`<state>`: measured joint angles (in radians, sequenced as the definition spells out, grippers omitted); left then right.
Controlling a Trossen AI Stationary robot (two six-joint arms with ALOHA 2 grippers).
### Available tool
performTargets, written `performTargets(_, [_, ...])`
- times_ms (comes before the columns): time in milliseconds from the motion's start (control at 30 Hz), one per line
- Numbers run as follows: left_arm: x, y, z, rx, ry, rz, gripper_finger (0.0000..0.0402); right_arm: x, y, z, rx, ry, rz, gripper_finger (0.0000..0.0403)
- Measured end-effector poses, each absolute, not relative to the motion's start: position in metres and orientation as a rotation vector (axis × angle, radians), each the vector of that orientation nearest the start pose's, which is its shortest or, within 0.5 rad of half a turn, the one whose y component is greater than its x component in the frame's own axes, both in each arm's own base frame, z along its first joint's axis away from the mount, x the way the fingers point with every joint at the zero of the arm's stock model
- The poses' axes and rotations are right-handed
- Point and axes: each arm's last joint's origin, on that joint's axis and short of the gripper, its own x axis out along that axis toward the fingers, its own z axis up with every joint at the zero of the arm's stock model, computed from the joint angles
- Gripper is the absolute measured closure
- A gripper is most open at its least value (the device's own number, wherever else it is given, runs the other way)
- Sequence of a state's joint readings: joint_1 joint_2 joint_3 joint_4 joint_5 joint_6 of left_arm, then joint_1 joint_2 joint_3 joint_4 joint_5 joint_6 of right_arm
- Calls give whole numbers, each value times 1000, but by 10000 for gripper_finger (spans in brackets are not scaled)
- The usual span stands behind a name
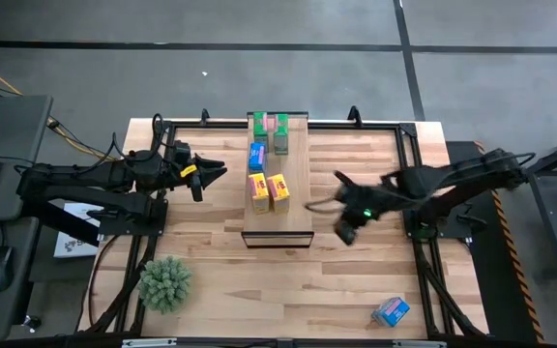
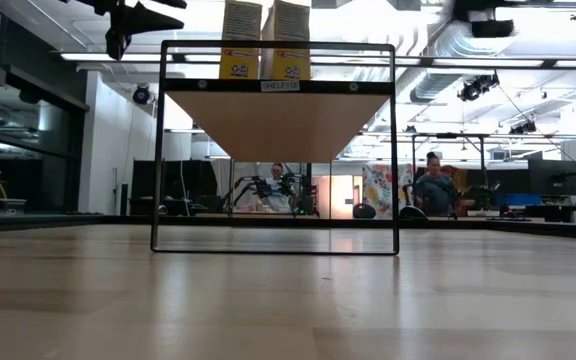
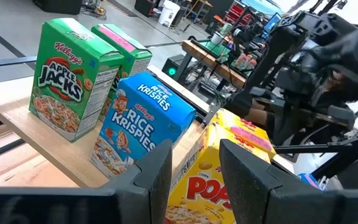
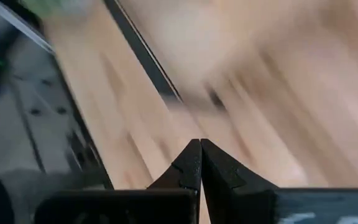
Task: Stack cereal on shelf
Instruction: Put the blue cereal on the shelf
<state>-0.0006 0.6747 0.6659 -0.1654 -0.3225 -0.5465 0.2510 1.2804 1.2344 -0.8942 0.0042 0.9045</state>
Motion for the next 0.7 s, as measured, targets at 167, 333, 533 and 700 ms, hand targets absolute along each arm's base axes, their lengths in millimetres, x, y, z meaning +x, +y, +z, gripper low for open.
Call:
performTargets(167, [153,9,309,-512,84,360,275,197,99,315,916,1194,-255,402])
performTargets(333, [153,9,309,-512,84,361,275,171,139,309,1145,1364,-288,352])
performTargets(533, [153,9,309,-511,83,361,275,144,172,309,1376,1445,-442,222])
performTargets(700, [153,9,309,-509,84,361,275,123,191,309,1470,1453,-538,134])
